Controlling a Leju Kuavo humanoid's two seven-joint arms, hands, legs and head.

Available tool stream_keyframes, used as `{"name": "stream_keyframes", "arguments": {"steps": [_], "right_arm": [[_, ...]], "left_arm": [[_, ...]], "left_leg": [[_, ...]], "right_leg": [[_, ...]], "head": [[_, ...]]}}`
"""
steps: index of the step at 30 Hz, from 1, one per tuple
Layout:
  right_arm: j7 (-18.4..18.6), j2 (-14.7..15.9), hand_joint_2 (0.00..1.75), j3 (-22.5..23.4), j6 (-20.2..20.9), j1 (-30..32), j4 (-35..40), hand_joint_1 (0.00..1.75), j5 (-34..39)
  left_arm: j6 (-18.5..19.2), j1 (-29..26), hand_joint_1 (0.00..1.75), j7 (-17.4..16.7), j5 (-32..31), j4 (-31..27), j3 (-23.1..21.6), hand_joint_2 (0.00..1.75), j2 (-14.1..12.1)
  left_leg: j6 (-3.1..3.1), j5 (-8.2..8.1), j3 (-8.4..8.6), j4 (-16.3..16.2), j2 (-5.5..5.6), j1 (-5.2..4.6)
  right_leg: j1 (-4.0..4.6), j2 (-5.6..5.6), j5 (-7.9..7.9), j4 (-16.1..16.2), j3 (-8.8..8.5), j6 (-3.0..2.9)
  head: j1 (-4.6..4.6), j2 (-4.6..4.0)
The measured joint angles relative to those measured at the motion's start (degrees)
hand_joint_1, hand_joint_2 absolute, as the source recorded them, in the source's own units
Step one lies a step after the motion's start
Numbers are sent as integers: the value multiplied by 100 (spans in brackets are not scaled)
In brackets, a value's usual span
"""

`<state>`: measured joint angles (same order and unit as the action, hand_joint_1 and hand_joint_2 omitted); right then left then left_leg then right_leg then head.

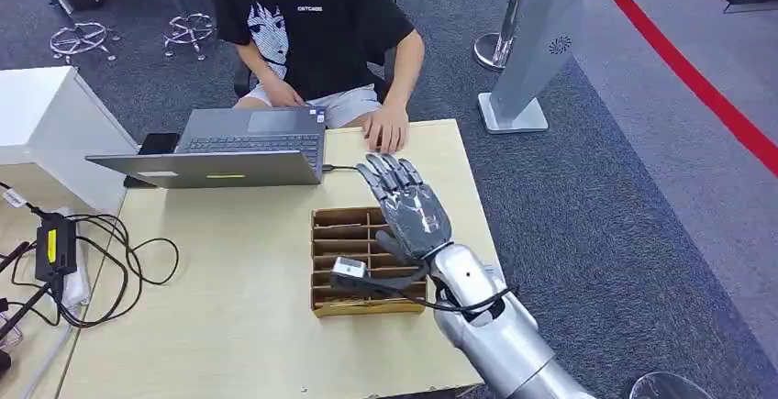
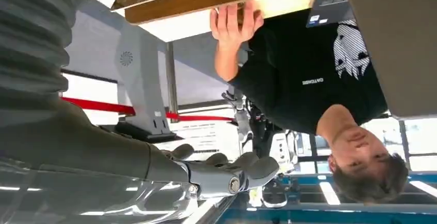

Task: Pass the card to the sensor for recognition and then transmit it.

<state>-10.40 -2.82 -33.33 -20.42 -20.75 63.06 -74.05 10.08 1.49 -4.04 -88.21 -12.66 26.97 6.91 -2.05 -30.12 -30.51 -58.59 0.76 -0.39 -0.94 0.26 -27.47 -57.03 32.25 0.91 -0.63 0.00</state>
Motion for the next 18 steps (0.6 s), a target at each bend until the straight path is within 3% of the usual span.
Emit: {"name": "stream_keyframes", "arguments": {"steps": [7,18], "right_arm": [[258,-28,175,35,-118,-57,-212,0,-328],[238,-44,175,466,-293,-82,-492,0,-367]], "left_arm": [[0,0,0,0,0,0,-42,175,0],[0,-2,0,-7,0,0,-127,175,0]], "left_leg": [[0,0,0,0,0,0],[0,0,0,0,0,0]], "right_leg": [[0,0,0,0,0,0],[0,0,0,0,0,0]], "head": [[2,0],[2,0]]}}
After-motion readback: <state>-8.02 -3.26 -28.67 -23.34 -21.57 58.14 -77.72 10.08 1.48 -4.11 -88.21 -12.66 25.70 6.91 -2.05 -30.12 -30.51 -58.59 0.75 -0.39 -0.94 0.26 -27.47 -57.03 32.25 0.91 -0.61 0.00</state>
